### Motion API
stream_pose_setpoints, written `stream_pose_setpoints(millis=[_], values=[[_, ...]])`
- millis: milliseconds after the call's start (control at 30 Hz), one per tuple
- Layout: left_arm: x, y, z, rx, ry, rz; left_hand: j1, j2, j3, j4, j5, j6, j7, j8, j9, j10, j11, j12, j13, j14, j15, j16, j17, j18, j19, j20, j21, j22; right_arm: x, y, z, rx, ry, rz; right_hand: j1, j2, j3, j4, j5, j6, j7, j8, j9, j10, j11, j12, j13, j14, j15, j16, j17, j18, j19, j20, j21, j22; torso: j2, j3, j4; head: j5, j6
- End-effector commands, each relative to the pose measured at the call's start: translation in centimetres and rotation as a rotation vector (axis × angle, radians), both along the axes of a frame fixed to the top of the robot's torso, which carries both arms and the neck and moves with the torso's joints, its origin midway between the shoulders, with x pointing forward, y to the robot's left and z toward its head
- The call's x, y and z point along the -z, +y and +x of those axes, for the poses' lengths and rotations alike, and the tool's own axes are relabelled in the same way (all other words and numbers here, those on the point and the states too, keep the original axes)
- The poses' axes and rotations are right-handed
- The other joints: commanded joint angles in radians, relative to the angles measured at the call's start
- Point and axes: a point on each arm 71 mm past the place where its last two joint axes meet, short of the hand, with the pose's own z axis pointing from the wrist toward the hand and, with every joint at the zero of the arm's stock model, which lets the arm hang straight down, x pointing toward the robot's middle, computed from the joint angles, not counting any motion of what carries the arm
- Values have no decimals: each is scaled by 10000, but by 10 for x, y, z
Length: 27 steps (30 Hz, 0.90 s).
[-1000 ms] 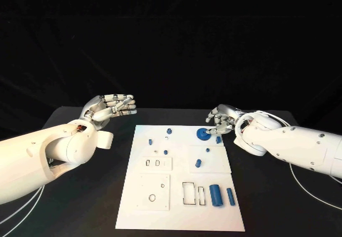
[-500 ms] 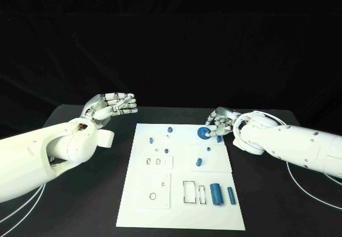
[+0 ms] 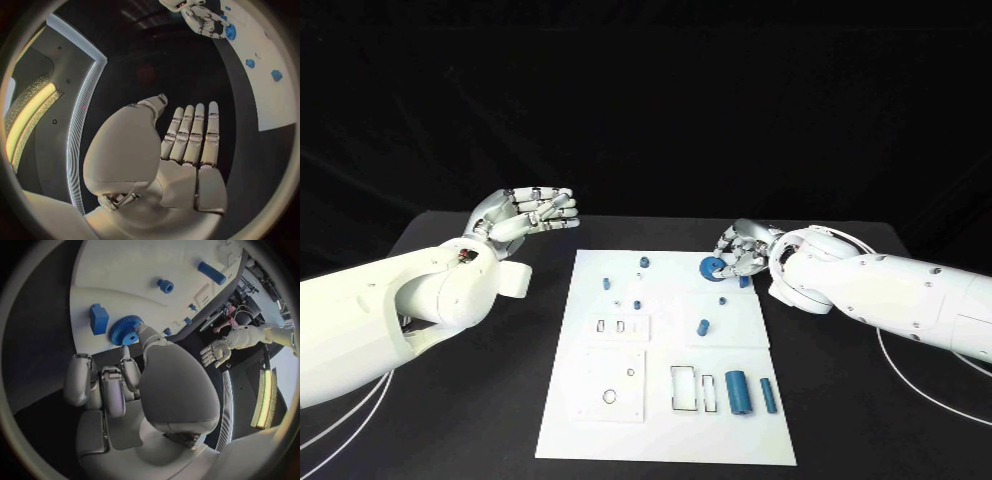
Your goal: Assemble the parts on the task board
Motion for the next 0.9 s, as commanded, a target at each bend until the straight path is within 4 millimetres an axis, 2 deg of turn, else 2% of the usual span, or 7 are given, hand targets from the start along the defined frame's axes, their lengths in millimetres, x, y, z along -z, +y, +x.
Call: stream_pose_setpoints(millis=[33,167,500,667,867,900], values=[[-2,-3,0,189,-111,-58,98,14,58,-19,-52,-64,316,-55,-15,-36,63,-61,5,-31,36,-60,13,116,-58,-13,-32,-14,2,1,0,-3,190,-81,145,17,72,88,55,133,-19,67,10,98,5,132,116,911,58,63,1949,-172,109,-5,85,74,1,3,7,-8,8],[-2,-3,0,216,-99,-71,92,14,67,-24,-53,-64,319,-57,-15,-39,65,-65,4,-36,40,-76,18,118,-79,-7,-48,-25,5,0,1,69,254,-117,322,90,342,109,67,213,-28,87,-14,217,-10,300,329,919,45,76,1990,-199,189,-19,185,213,2,2,8,3,-3],[-2,-4,-1,332,-40,-213,87,14,70,-24,-53,-65,320,-59,-15,-39,66,-66,5,-37,41,-82,21,119,-86,-5,-53,-29,7,3,1,22,206,-335,355,74,420,115,64,248,-31,93,-25,250,-12,344,387,924,43,84,2015,-213,227,-22,234,279,7,-7,10,-7,-19],[-2,-5,-1,378,-20,-260,87,14,70,-24,-53,-65,320,-59,-15,-39,66,-66,5,-37,41,-82,21,119,-86,-5,-53,-29,8,6,0,-143,-71,-595,387,53,557,137,64,357,-51,124,-36,348,-29,453,530,925,32,87,2021,-220,246,-29,261,321,-2,2,9,2,-42],[-2,-5,-1,400,-19,-266,87,14,70,-24,-53,-65,320,-59,-15,-39,66,-66,5,-37,41,-82,21,119,-86,-5,-53,-29,5,10,-2,-268,-628,-639,392,41,819,206,63,626,-121,206,-50,568,-88,674,817,937,-13,104,2074,-249,330,-62,369,471,-9,-4,4,-5,-48],[-2,-5,-1,407,-20,-263,87,14,70,-24,-53,-65,320,-59,-15,-39,66,-66,5,-37,41,-82,21,119,-86,-5,-53,-29,4,11,-2,-280,-770,-610,436,73,1021,219,72,801,-180,259,-55,693,-140,790,974,938,-57,105,2076,-262,374,-95,422,544,-9,-6,4,-5,-48]])
